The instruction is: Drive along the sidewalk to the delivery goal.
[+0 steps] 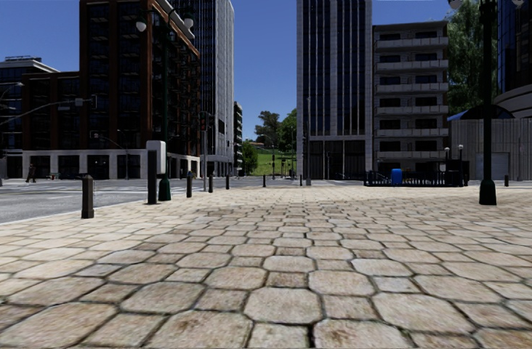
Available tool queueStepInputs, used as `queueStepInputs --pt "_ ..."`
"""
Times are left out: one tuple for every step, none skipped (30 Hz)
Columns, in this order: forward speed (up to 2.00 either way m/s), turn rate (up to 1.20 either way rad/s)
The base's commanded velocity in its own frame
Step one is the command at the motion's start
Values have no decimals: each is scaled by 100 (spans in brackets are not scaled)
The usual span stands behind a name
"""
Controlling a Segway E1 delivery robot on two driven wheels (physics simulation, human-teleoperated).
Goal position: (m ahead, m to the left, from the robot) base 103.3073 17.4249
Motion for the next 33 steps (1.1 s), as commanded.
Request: queueStepInputs --pt "200 0" --pt "200 0" --pt "200 0" --pt "200 0" --pt "200 0" --pt "200 0" --pt "200 0" --pt "200 0" --pt "200 0" --pt "200 0" --pt "200 0" --pt "200 0" --pt "200 0" --pt "200 0" --pt "200 0" --pt "200 0" --pt "200 0" --pt "200 0" --pt "200 0" --pt "200 0" --pt "200 0" --pt "200 0" --pt "200 0" --pt "200 0" --pt "200 0" --pt "200 0" --pt "200 0" --pt "200 0" --pt "200 0" --pt "200 0" --pt "200 0" --pt "200 0" --pt "200 0"
